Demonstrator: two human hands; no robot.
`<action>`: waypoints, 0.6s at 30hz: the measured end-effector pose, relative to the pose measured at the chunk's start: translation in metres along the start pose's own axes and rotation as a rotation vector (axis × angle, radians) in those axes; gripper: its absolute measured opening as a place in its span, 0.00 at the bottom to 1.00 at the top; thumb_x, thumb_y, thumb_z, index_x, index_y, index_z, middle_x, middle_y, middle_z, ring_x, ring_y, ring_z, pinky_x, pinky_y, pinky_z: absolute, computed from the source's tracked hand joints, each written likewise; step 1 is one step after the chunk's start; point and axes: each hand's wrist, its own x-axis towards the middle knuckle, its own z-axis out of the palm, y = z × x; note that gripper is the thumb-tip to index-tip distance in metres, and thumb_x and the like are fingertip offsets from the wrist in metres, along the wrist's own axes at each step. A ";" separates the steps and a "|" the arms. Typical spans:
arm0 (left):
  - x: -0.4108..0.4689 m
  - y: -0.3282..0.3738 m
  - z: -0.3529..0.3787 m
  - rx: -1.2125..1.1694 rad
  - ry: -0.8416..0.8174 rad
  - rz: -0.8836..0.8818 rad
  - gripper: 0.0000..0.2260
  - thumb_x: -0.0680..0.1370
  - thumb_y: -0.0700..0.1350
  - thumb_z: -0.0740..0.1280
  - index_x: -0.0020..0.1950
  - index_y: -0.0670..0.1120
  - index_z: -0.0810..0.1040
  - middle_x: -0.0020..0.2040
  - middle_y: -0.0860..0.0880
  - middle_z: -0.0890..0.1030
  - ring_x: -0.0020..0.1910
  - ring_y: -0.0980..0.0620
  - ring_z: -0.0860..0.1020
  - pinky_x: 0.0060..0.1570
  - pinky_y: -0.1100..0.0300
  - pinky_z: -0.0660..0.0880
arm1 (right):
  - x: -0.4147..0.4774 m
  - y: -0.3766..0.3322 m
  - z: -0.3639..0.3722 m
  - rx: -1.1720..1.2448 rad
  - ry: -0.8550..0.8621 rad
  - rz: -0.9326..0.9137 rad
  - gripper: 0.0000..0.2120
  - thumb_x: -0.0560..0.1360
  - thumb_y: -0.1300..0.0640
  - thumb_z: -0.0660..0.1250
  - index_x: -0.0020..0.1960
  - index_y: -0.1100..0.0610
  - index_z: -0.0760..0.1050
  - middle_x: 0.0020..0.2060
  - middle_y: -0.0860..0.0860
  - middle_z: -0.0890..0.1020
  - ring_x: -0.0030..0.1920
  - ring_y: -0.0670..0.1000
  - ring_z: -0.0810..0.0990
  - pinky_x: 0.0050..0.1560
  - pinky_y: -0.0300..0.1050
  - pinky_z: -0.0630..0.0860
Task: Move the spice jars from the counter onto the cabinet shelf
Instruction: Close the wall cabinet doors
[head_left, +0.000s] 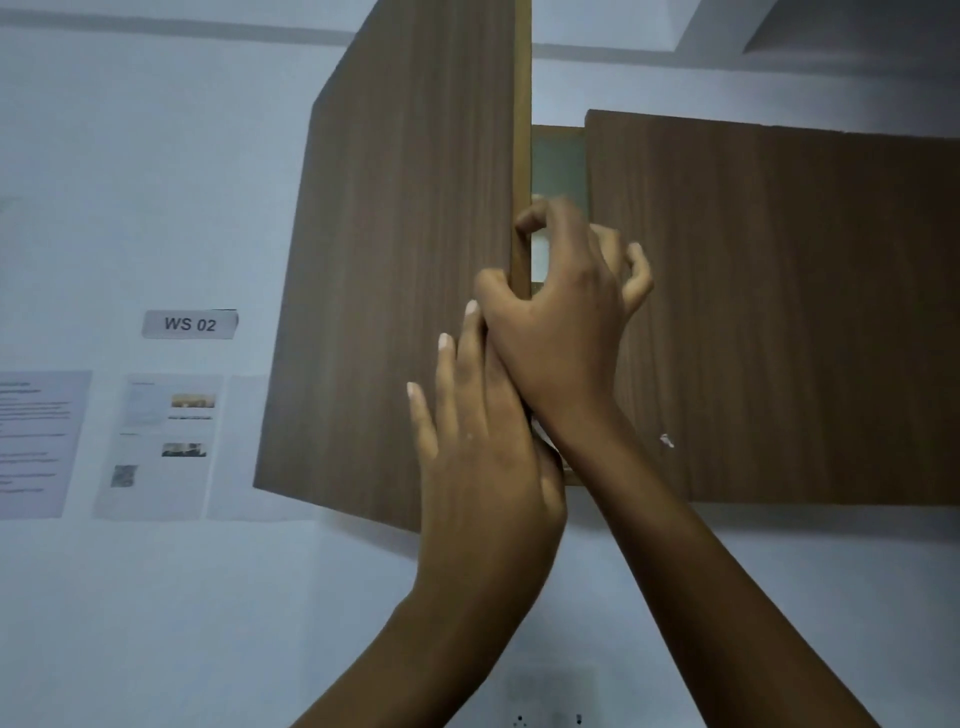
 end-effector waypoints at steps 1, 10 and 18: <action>-0.001 0.001 0.011 0.013 -0.007 0.005 0.29 0.75 0.50 0.52 0.74 0.43 0.52 0.75 0.42 0.59 0.75 0.43 0.53 0.71 0.39 0.52 | -0.001 0.010 -0.001 -0.004 -0.010 0.003 0.12 0.68 0.54 0.62 0.51 0.53 0.73 0.44 0.38 0.71 0.53 0.42 0.68 0.67 0.51 0.51; -0.014 0.007 0.102 0.053 -0.012 0.046 0.28 0.77 0.51 0.51 0.75 0.44 0.50 0.76 0.41 0.56 0.75 0.41 0.53 0.70 0.38 0.54 | -0.013 0.098 -0.007 -0.109 -0.070 0.002 0.19 0.73 0.52 0.61 0.63 0.53 0.74 0.59 0.47 0.78 0.63 0.51 0.70 0.69 0.60 0.54; -0.027 -0.004 0.164 0.224 -0.104 0.064 0.30 0.77 0.55 0.53 0.76 0.43 0.52 0.77 0.42 0.54 0.75 0.42 0.53 0.71 0.41 0.55 | -0.033 0.168 -0.002 -0.131 -0.193 0.064 0.23 0.76 0.50 0.58 0.70 0.47 0.66 0.72 0.48 0.65 0.71 0.52 0.60 0.69 0.50 0.49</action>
